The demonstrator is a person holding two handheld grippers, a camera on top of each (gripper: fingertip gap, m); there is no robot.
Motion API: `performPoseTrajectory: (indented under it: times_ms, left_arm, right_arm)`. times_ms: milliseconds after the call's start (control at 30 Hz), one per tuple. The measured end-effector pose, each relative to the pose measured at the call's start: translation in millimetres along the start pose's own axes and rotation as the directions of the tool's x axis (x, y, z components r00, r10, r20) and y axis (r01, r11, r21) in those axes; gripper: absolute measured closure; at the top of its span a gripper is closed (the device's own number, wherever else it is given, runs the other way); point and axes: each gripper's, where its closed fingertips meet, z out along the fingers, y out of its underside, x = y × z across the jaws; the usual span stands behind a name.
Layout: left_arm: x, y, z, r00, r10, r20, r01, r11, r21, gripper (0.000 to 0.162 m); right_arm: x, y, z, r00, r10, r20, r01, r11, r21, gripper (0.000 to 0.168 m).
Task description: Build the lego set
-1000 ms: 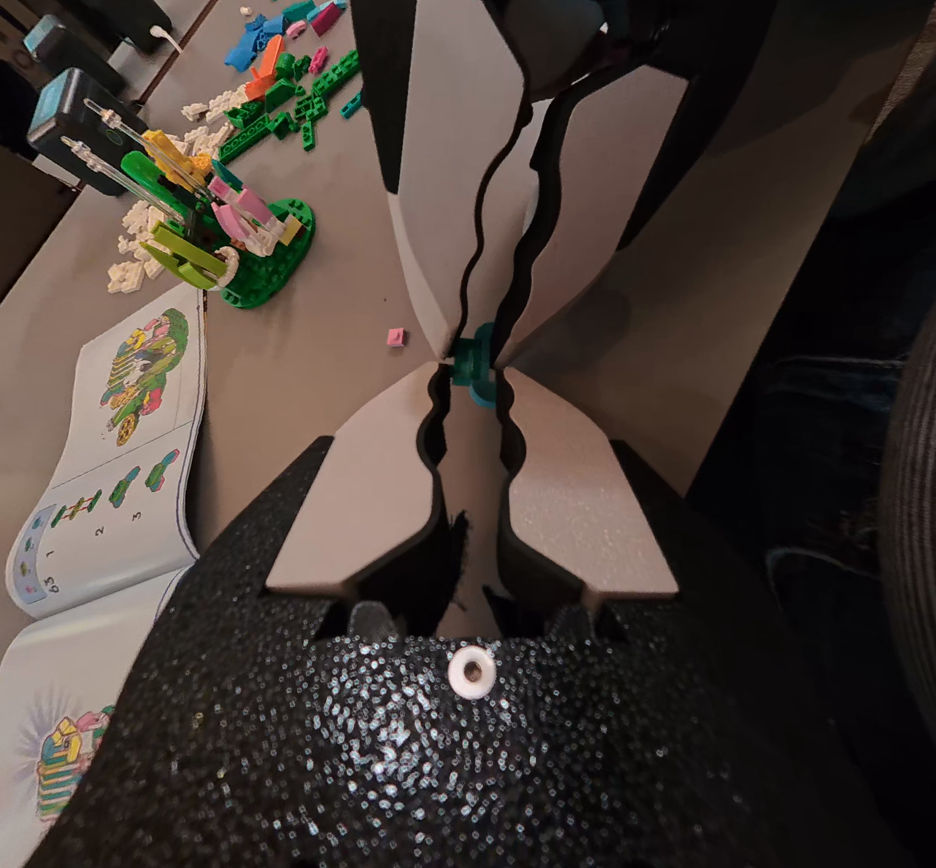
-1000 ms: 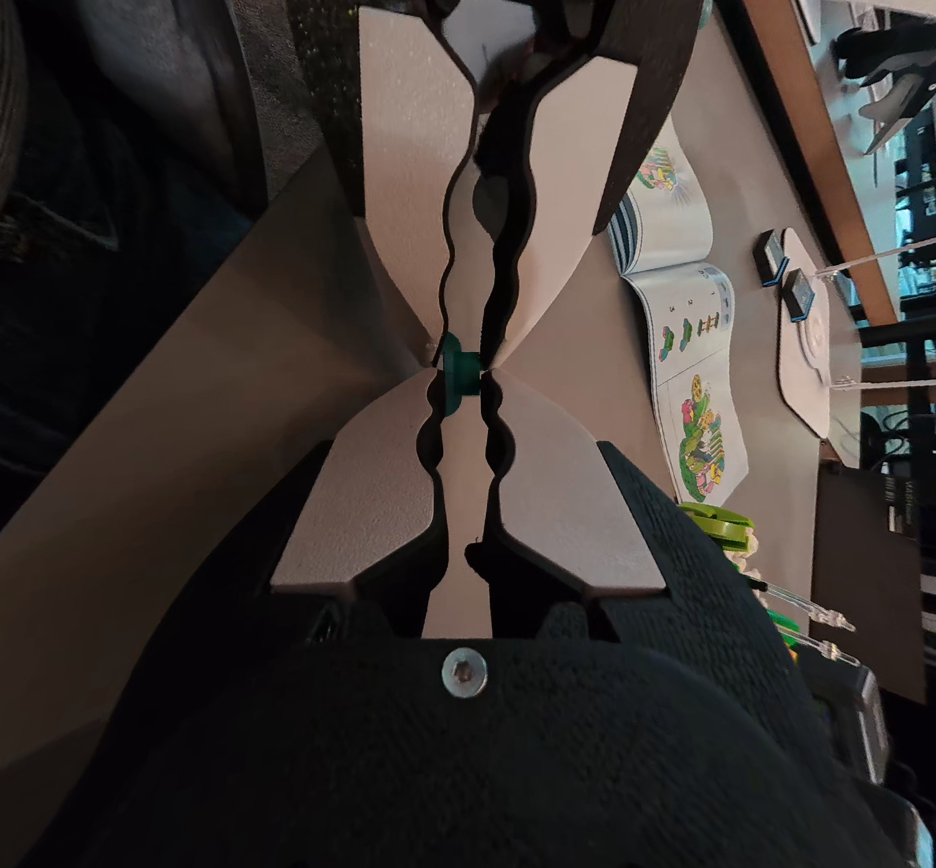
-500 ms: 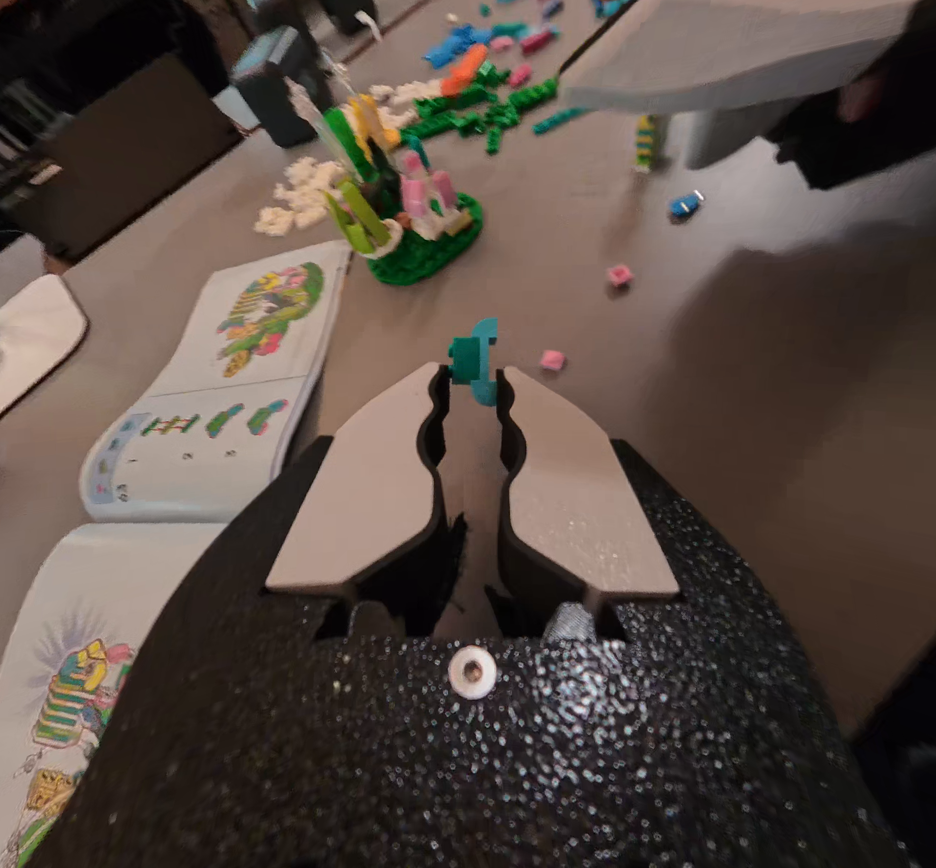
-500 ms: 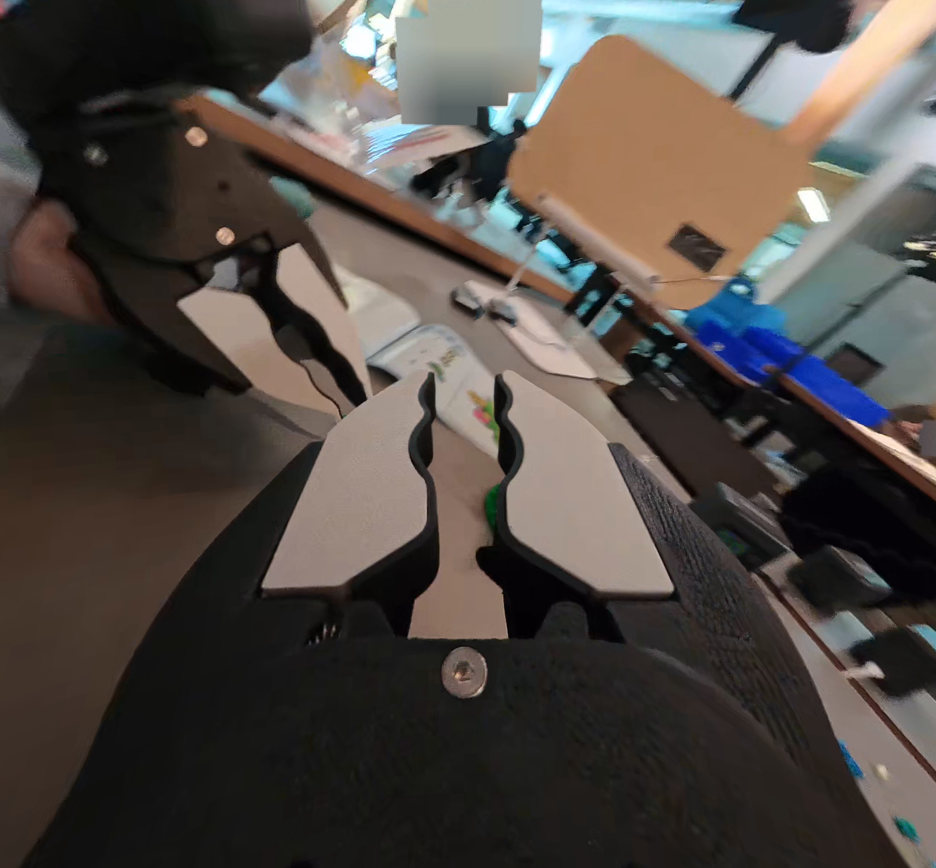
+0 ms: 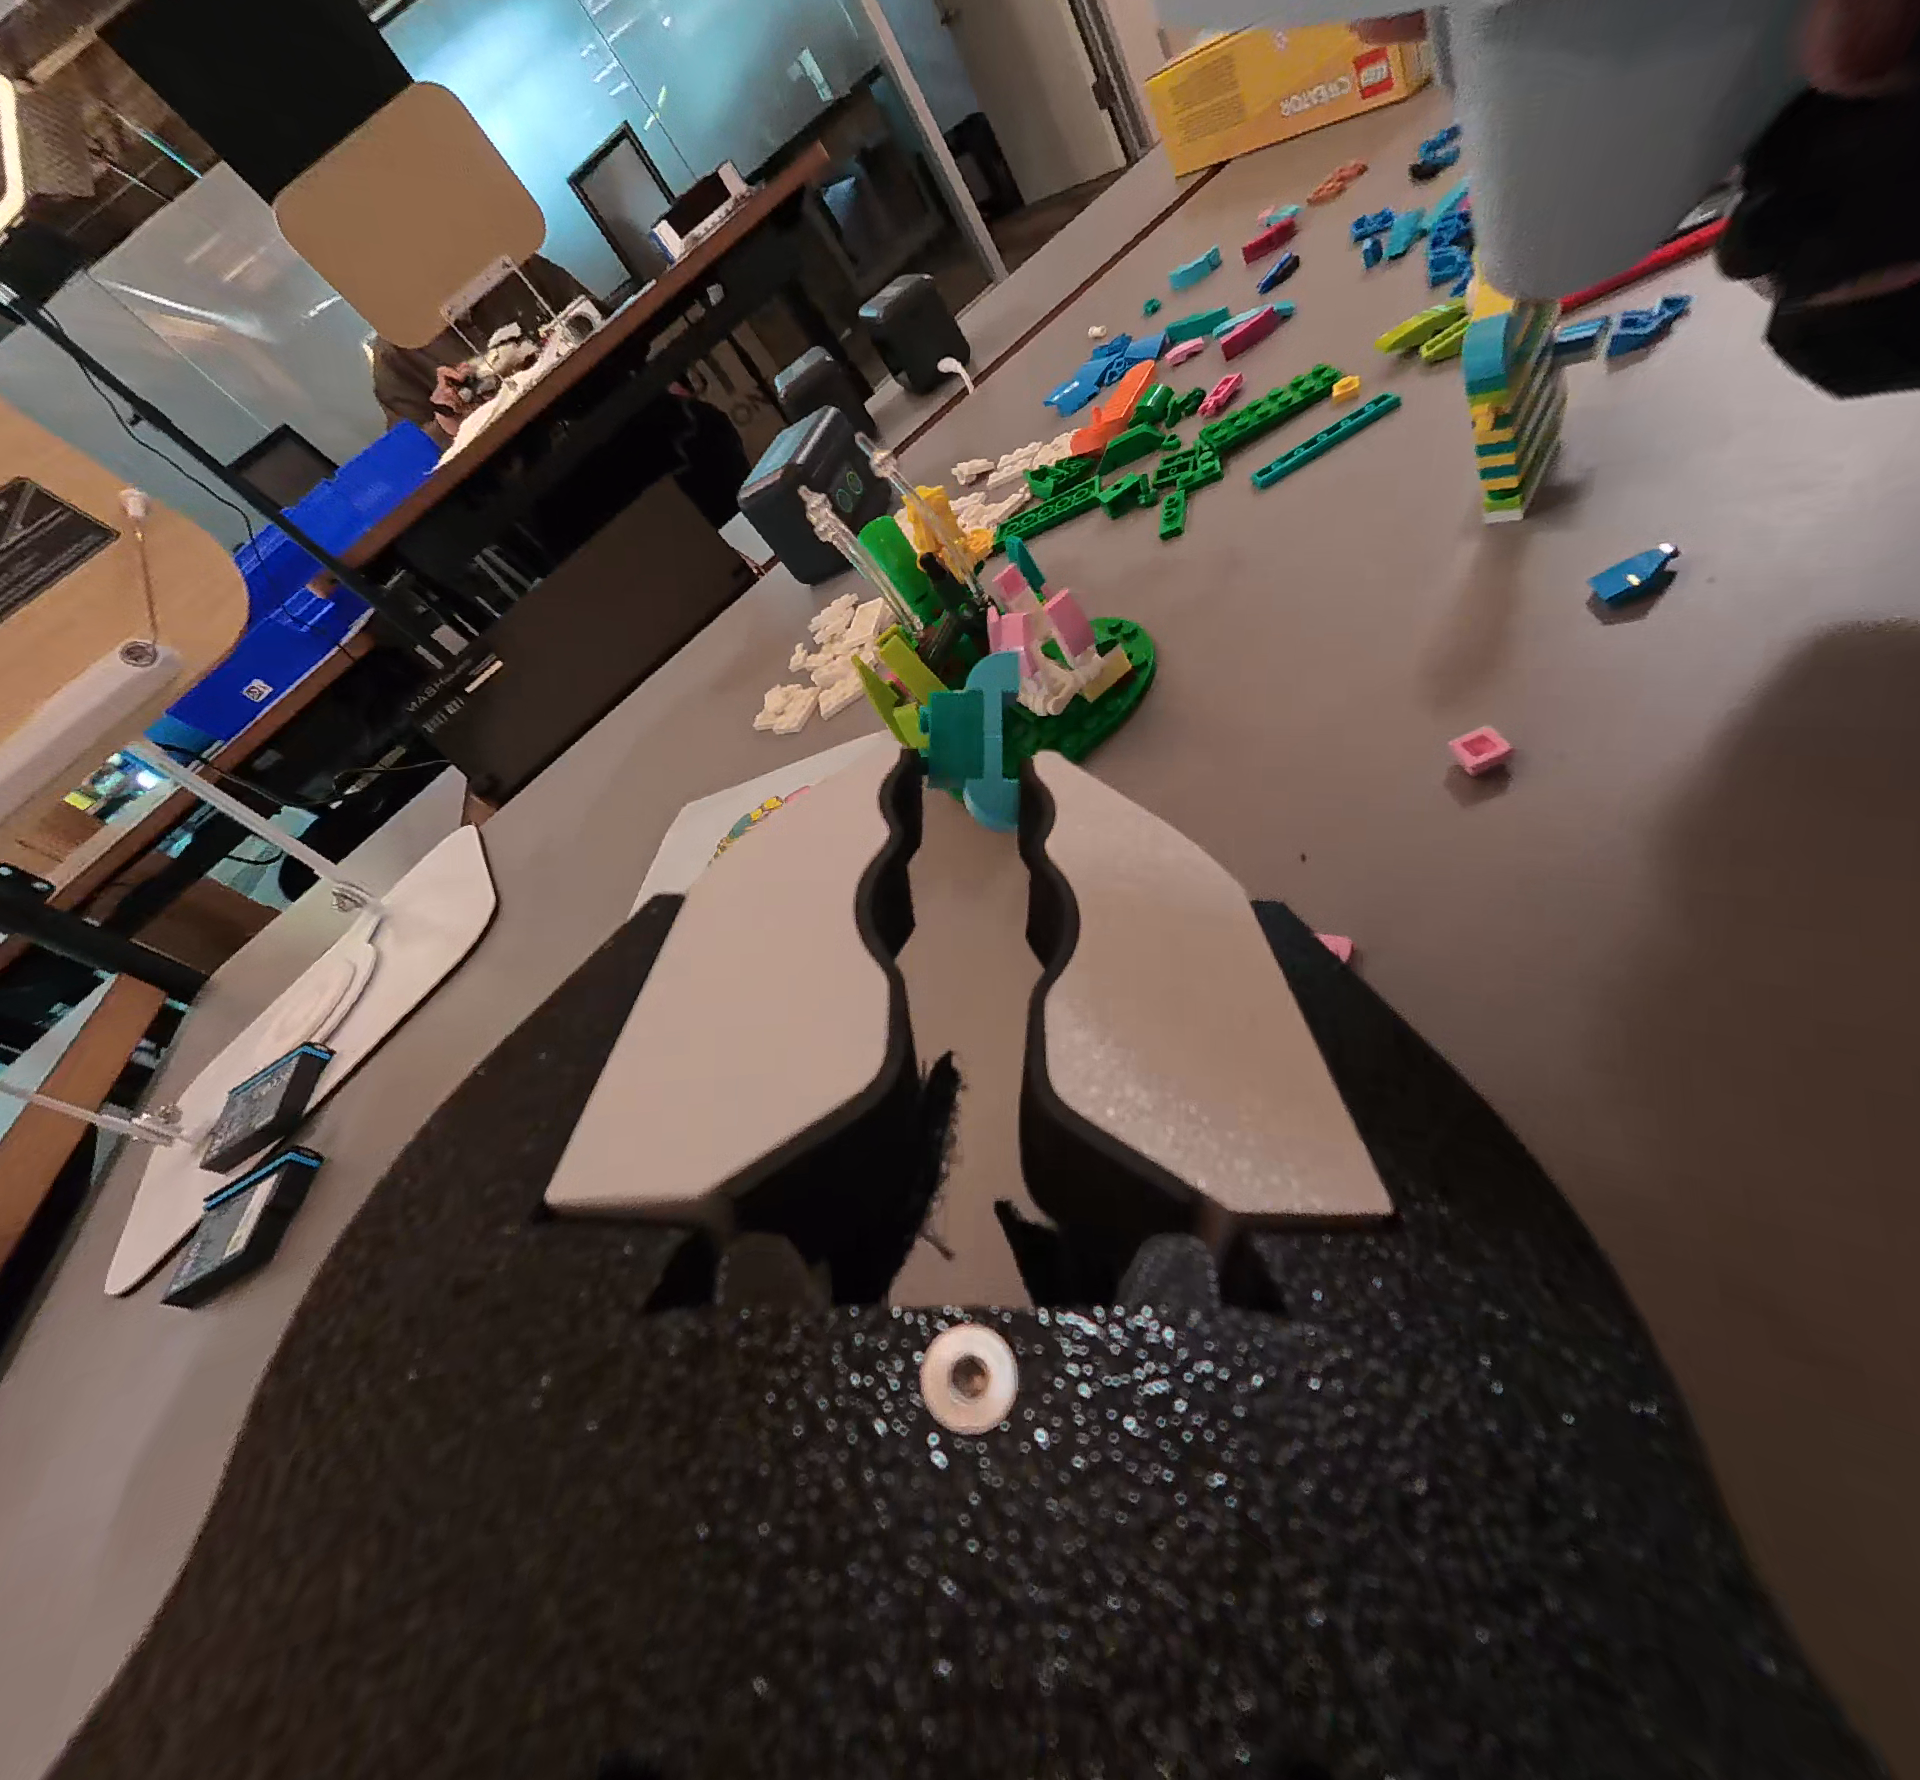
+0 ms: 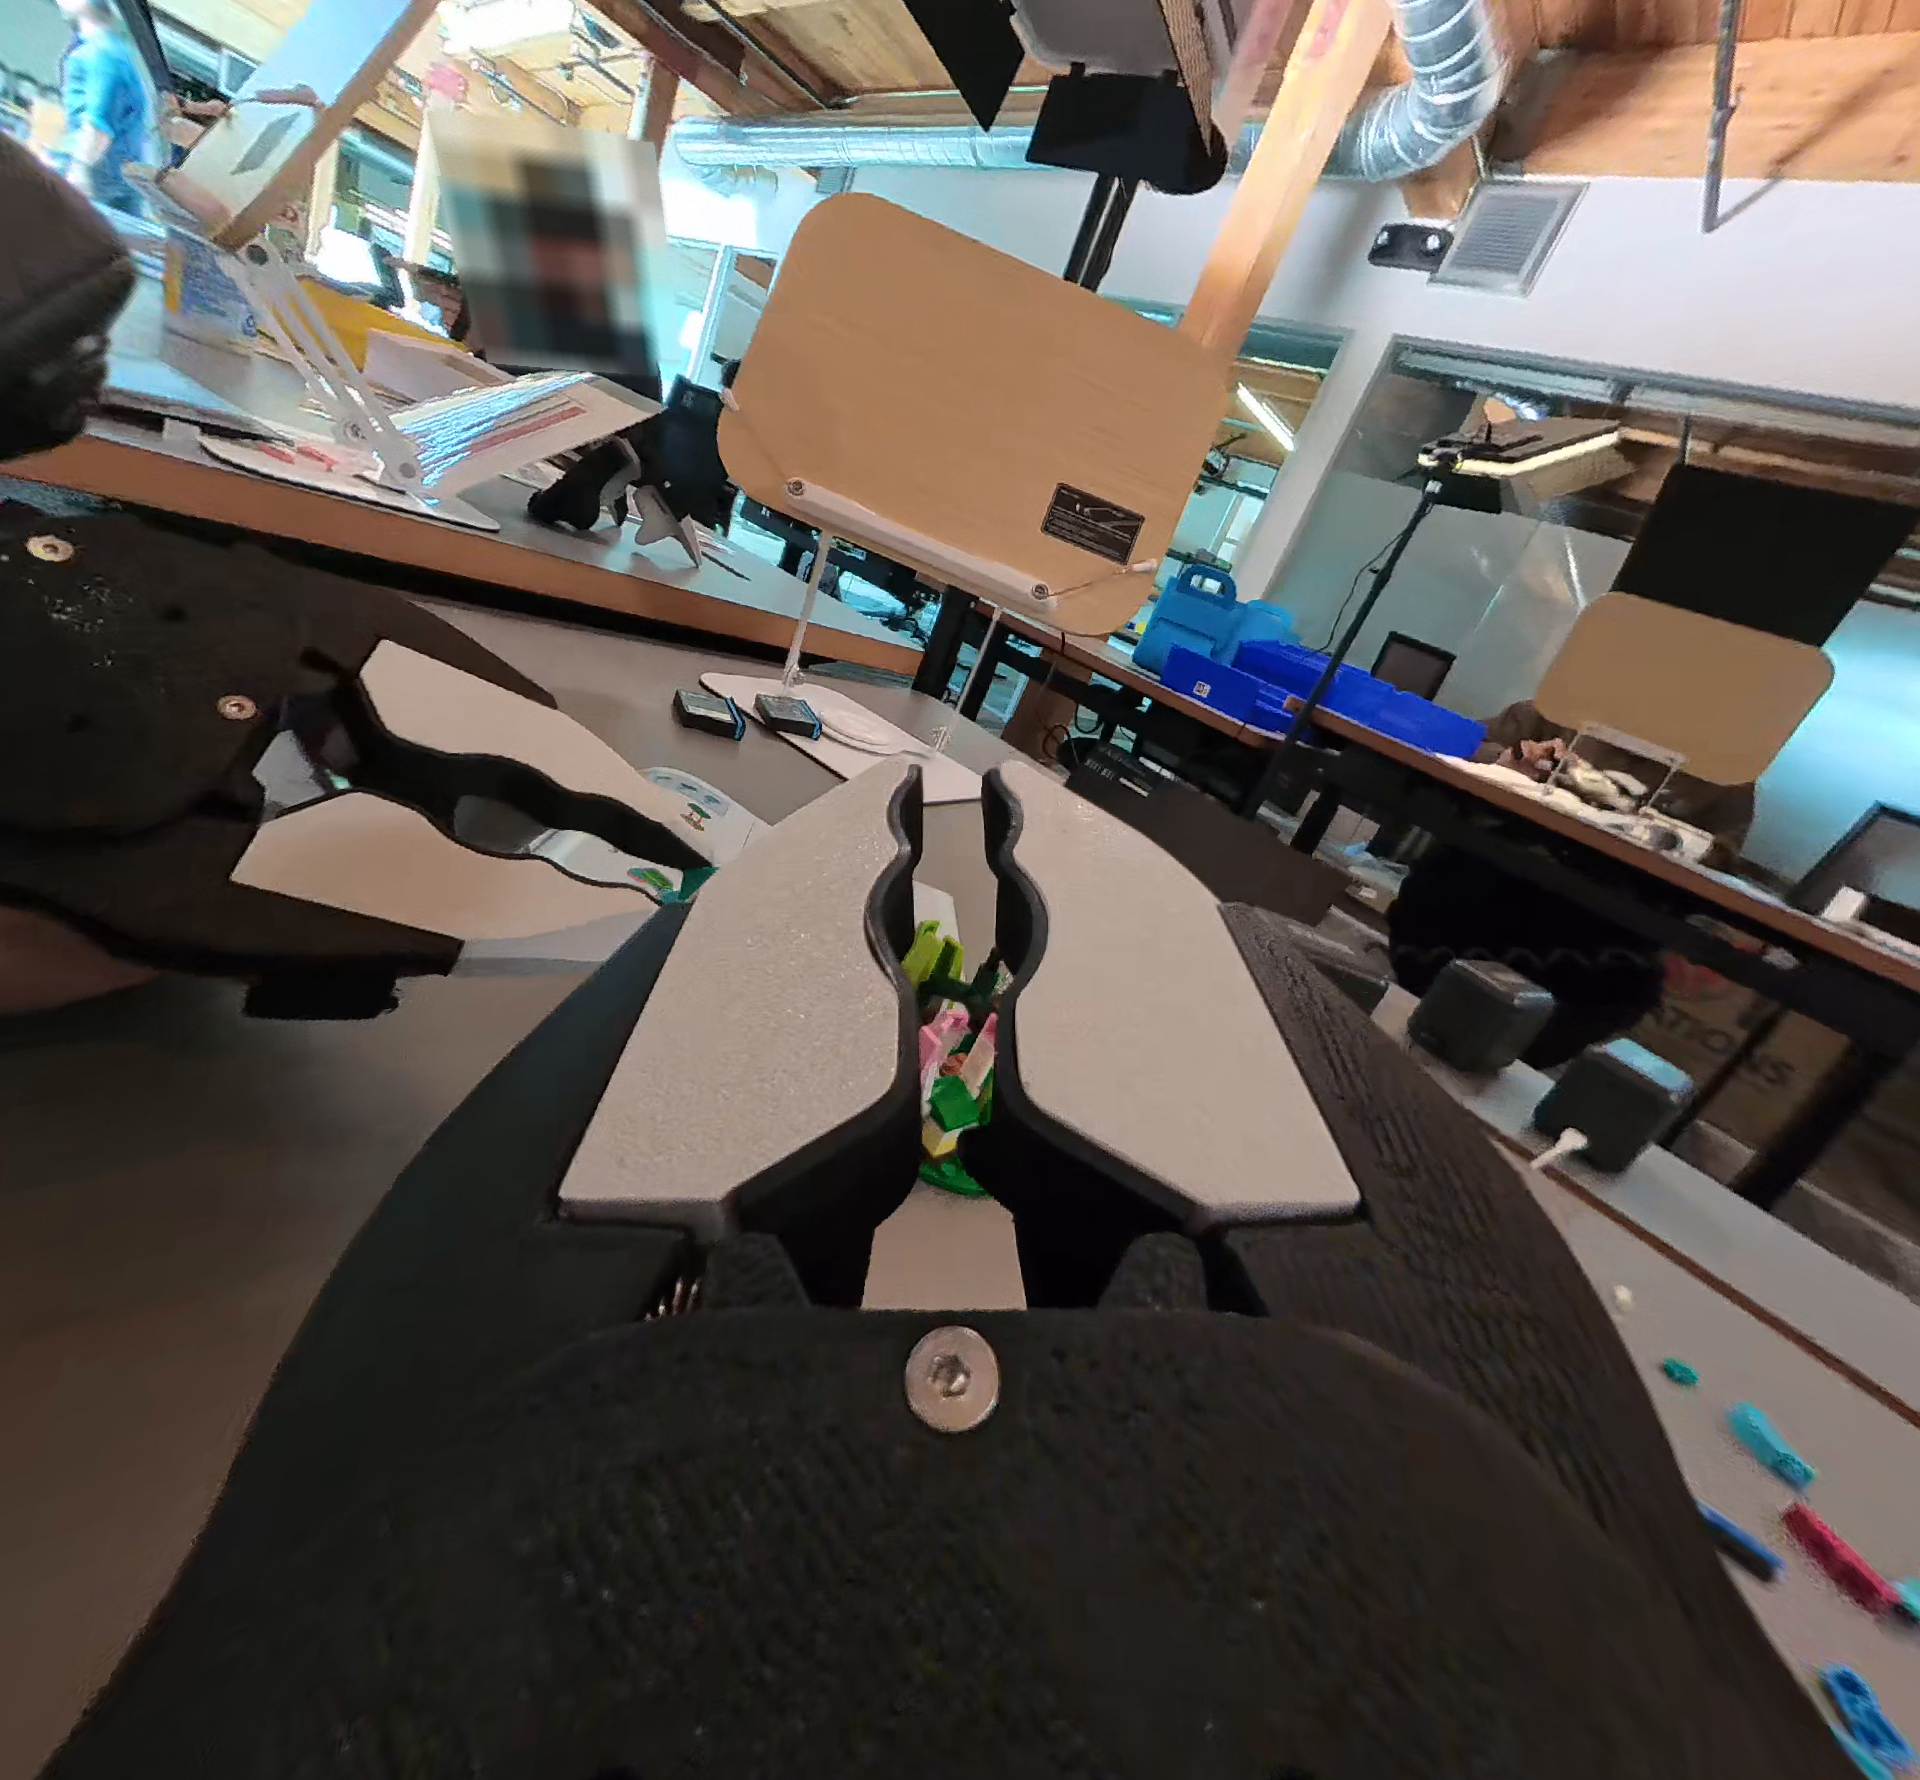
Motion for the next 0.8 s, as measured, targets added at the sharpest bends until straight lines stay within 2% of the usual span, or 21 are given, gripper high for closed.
performPoseTrajectory:
  times_ms: [133, 300, 467, 800]
  left_arm:
    - [6, -1, 1, 0.999, 0.039, -0.020, -0.039, 0.999, 0.003, 0.145]
    - [15, -4, 2, 0.988, 0.151, -0.017, -0.151, 0.989, 0.006, 0.145]
    - [23, -8, 2, 0.967, 0.253, -0.003, -0.253, 0.967, 0.014, 0.145]
    - [17, -4, 5, 0.970, 0.244, 0.016, -0.244, 0.970, -0.005, 0.145]
  right_arm:
    - [-4, -3, -1, 1.000, 0.015, 0.008, -0.016, 1.000, 0.015, 0.159]
    - [-12, -15, -5, 0.994, -0.113, -0.010, 0.113, 0.991, 0.068, 0.159]
    - [-21, -10, -3, 0.978, -0.207, -0.001, 0.206, 0.976, 0.066, 0.160]
    - [-23, -4, -2, 0.978, -0.206, 0.015, 0.206, 0.978, 0.046, 0.161]
